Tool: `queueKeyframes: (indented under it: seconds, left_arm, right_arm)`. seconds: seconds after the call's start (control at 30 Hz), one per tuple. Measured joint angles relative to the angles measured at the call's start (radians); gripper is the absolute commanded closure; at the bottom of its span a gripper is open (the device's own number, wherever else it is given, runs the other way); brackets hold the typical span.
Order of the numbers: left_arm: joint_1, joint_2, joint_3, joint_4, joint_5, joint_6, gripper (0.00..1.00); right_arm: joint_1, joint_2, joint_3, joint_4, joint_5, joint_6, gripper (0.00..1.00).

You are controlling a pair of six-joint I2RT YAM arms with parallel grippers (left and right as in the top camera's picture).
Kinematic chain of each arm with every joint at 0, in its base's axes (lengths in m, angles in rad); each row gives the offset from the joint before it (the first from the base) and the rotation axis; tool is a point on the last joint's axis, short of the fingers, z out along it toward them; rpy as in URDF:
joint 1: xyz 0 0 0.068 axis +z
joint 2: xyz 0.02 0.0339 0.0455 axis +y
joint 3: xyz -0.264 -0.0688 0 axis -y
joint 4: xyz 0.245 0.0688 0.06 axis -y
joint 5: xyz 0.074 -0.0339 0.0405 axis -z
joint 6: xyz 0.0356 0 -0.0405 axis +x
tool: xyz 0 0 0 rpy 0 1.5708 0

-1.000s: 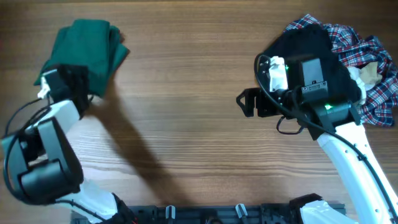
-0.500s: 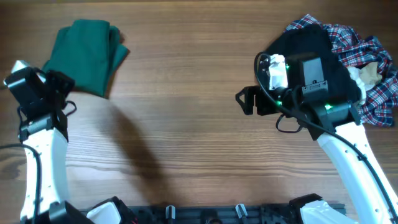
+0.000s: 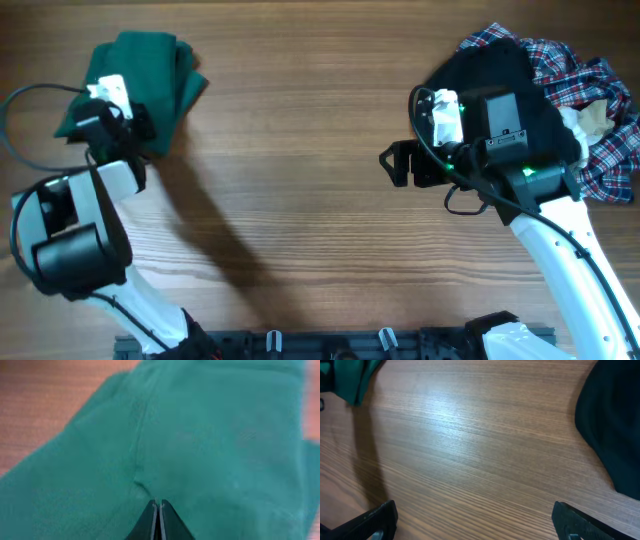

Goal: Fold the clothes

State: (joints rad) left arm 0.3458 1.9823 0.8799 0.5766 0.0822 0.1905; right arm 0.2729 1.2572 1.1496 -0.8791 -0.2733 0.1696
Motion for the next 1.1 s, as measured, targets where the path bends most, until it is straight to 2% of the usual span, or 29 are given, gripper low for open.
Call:
queueKeyframes:
  seconds: [0.27, 0.4, 0.47, 0.57, 0.77, 0.93, 1.1]
  left_arm:
    - [-0.001, 0.046, 0.0, 0.044, -0.078, 0.017, 0.96]
    - [-0.001, -0.065, -0.002, 0.089, -0.085, -0.056, 0.96]
    - [-0.003, -0.176, 0.003, 0.105, -0.131, -0.073, 0.96]
    - [0.003, -0.181, 0.008, 0.038, -0.213, -0.098, 0.96]
    - [0.076, -0.053, 0.008, -0.035, -0.243, -0.3, 0.96]
    - [0.075, -0.016, 0.008, -0.122, -0.242, -0.336, 0.96]
    - [0.073, -0.019, 0.008, -0.14, -0.229, -0.34, 0.96]
  right_arm:
    - [0.0, 0.0, 0.0, -0.006, 0.0, 0.0, 0.0]
    - [0.0, 0.0, 0.0, -0.003, 0.0, 0.0, 0.0]
    - [0.0, 0.0, 0.0, -0.002, 0.0, 0.0, 0.0]
    - [0.0, 0.0, 0.0, -0.002, 0.0, 0.0, 0.0]
    - [0.0, 0.0, 0.0, -0.002, 0.0, 0.0, 0.0]
    - [0.0, 0.0, 0.0, 0.005, 0.0, -0.004, 0.0]
    - [0.0, 0.0, 0.0, 0.027, 0.0, -0.018, 0.0]
